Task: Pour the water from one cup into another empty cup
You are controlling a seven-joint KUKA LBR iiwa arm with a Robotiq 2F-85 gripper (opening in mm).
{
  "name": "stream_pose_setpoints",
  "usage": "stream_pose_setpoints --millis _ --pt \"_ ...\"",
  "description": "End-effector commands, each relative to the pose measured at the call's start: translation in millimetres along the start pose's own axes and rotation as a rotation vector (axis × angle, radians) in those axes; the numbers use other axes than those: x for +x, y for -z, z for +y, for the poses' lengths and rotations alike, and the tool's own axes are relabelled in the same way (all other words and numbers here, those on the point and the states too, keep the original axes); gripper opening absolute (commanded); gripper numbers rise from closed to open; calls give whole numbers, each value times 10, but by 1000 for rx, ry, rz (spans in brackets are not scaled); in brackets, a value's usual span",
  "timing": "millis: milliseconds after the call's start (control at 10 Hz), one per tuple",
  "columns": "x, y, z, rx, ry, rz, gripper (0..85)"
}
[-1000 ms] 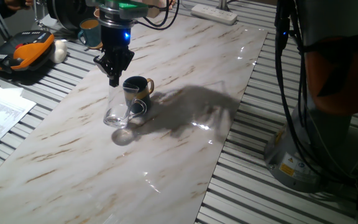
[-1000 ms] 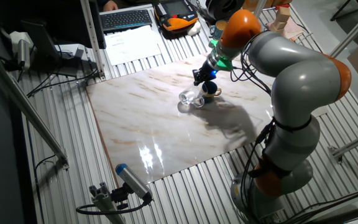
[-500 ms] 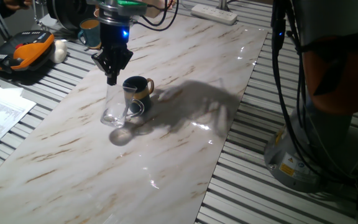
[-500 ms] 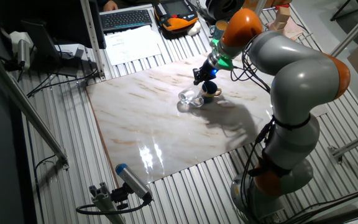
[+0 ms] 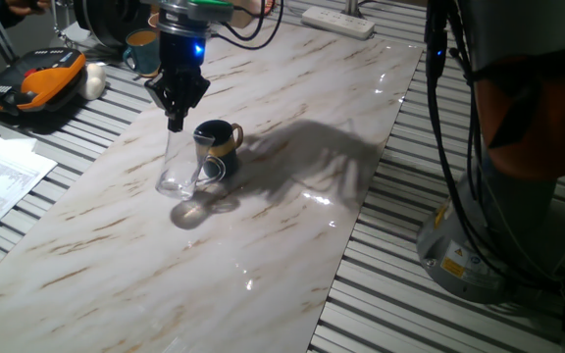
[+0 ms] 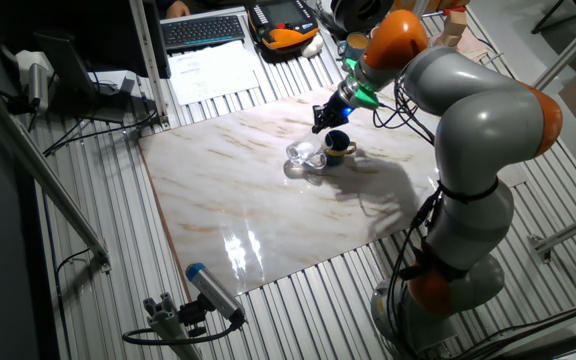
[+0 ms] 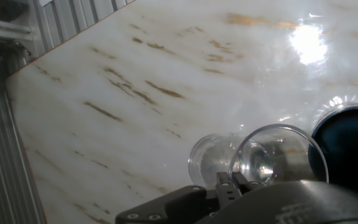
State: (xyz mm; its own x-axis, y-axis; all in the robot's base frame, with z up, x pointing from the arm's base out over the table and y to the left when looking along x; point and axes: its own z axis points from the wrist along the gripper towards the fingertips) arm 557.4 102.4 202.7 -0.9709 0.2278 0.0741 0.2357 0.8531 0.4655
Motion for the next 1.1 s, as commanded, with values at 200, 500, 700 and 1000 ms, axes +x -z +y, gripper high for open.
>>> stream_pose_setpoints --millis 200,500,700,1000 --pt "5 -3 -13 -36 -19 2 0" --pt "1 17 -35 -84 -44 10 0" --pt "1 22 -46 -89 -48 12 0" --pt "7 3 -91 -130 -69 15 0"
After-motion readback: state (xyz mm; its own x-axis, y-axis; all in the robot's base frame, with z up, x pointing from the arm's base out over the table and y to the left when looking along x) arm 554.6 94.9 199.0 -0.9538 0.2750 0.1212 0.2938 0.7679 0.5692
